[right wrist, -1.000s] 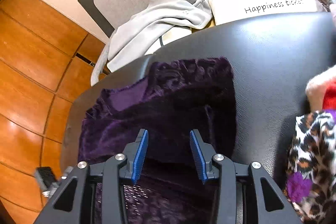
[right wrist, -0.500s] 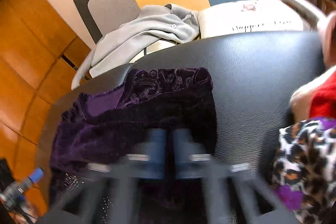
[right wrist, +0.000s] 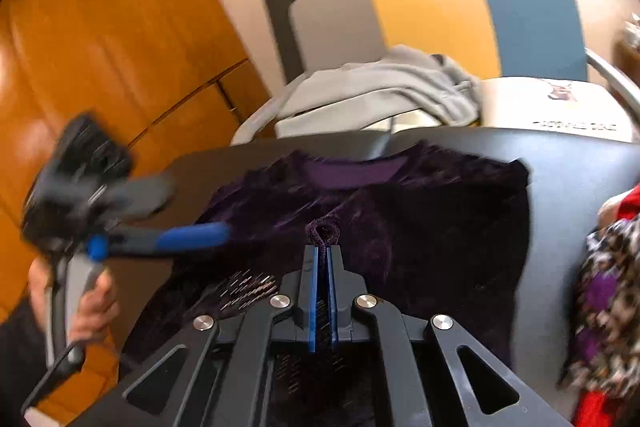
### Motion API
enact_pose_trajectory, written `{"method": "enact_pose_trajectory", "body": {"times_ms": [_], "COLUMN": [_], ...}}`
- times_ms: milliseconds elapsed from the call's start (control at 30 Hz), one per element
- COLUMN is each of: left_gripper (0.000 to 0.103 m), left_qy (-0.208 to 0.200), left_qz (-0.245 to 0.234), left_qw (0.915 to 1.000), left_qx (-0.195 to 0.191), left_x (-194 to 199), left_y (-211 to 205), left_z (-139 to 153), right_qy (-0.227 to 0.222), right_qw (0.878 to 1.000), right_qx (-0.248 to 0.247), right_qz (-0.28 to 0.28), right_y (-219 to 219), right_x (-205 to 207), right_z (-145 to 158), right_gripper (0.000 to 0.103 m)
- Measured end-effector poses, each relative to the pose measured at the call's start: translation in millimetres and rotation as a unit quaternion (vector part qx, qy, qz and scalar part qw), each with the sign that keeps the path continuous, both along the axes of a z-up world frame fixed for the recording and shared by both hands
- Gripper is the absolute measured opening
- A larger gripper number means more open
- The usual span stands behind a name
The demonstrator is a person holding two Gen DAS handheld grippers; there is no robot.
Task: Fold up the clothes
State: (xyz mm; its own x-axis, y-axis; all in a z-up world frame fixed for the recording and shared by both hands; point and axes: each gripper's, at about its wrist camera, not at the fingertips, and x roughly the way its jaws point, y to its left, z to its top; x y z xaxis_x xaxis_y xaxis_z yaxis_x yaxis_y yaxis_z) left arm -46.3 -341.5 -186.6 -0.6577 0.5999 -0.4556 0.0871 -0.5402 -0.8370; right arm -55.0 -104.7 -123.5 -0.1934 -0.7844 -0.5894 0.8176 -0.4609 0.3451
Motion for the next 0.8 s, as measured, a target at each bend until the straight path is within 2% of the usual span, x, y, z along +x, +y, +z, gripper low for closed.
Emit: {"method": "enact_pose_trajectory", "body": {"times_ms": [100, 200, 233, 267, 300, 333, 467, 500, 533, 567, 600, 700, 800], "left_gripper": [0.080, 0.077, 0.069, 0.045, 0.026, 0.000, 0.002, 0.002, 0.002, 0.002, 0.002, 0.002, 0.002], "left_qy": [-0.034, -0.060, -0.066, -0.075, -0.079, -0.082, -0.059, -0.045, -0.028, -0.011, 0.012, 0.084, 0.155], "left_qz": [-0.007, -0.005, -0.001, 0.009, 0.020, 0.031, 0.060, 0.070, 0.080, 0.089, 0.096, 0.122, 0.144], "left_qw": [0.9993, 0.9968, 0.9959, 0.9956, 0.9956, 0.9955, 0.9958, 0.9957, 0.9954, 0.9949, 0.9939, 0.9881, 0.9772], "left_qx": [0.011, 0.052, 0.061, 0.056, 0.046, 0.037, 0.037, 0.042, 0.045, 0.047, 0.052, 0.042, 0.014], "left_x": [-2, 2, 4, 6, 9, 11, 39, 51, 64, 76, 92, 139, 185], "left_y": [1, -3, -5, -7, -9, -11, -28, -35, -41, -47, -54, -80, -103], "left_z": [-17, -35, -39, -42, -44, -45, -40, -34, -26, -18, -5, 46, 102], "right_qy": [0.020, 0.039, 0.042, 0.046, 0.049, 0.052, 0.047, 0.029, 0.007, -0.006, -0.016, -0.019, -0.021], "right_qw": [1.000, 0.999, 0.998, 0.998, 0.997, 0.997, 0.996, 0.996, 0.996, 0.996, 0.996, 0.997, 0.998], "right_qx": [0.003, 0.009, 0.011, 0.013, 0.015, 0.016, 0.003, -0.011, -0.028, -0.042, -0.056, -0.048, -0.014], "right_qz": [0.020, 0.032, 0.037, 0.043, 0.049, 0.053, 0.071, 0.078, 0.085, 0.079, 0.069, 0.049, 0.061], "right_y": [-5, -10, -12, -14, -16, -17, -13, -8, -4, 2, 9, 2, -38], "right_x": [26, 41, 46, 51, 55, 59, 69, 65, 61, 54, 46, 22, 10], "right_z": [-1, -1, -1, -1, -1, -1, 9, 13, 18, 23, 28, 31, 16], "right_gripper": [0.005, 0.005, 0.005, 0.005, 0.005, 0.005, 0.008, 0.012, 0.023, 0.029, 0.038, 0.040, 0.040]}}
